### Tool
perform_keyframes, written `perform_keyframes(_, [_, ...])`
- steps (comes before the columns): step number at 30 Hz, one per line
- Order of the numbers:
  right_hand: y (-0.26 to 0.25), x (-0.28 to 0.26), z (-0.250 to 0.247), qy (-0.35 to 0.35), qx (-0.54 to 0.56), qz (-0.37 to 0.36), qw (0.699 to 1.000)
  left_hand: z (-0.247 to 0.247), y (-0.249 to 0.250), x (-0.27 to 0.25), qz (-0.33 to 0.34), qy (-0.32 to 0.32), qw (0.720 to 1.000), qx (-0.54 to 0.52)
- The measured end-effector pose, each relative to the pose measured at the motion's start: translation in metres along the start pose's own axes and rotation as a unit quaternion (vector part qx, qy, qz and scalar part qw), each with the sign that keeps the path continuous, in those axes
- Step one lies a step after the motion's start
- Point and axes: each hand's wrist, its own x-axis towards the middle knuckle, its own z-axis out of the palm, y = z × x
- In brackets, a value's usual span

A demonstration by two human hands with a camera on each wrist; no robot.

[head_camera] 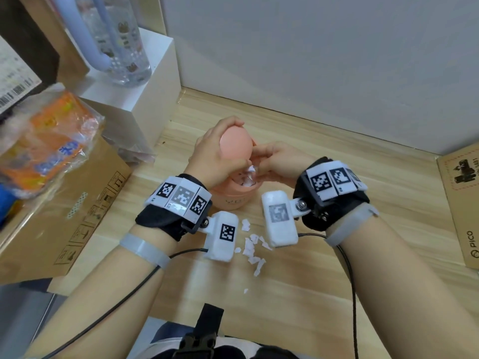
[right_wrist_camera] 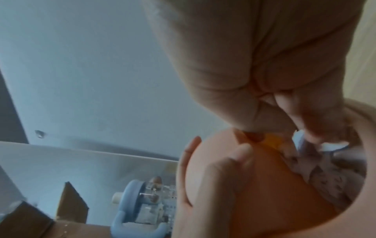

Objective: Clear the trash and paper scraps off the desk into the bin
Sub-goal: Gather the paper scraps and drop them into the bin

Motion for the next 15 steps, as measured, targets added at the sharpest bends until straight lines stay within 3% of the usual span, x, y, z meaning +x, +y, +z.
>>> perform_keyframes(6, [0.024,-0.031,-0.014,0.077,0.109,-0.080,0.988,0.002,-0.002,-0.003,0.012,-0.018,0.999,-0.038])
perform_keyframes(9, [0.055,-0.037,-0.022,0.170,0.142,-0.084,0.972,0.002,-0.001,-0.004,0.022,-0.009,0.999,-0.049])
perform_keyframes(12, [0.113,-0.030,-0.018,0.241,0.014,-0.013,0.970,0.002,-0.002,-0.004,0.019,-0.002,0.998,-0.058])
perform_keyframes(15, [0.161,-0.029,0.002,0.185,-0.215,0.057,0.957,0.001,0.001,-0.006,0.020,-0.001,0.998,-0.058])
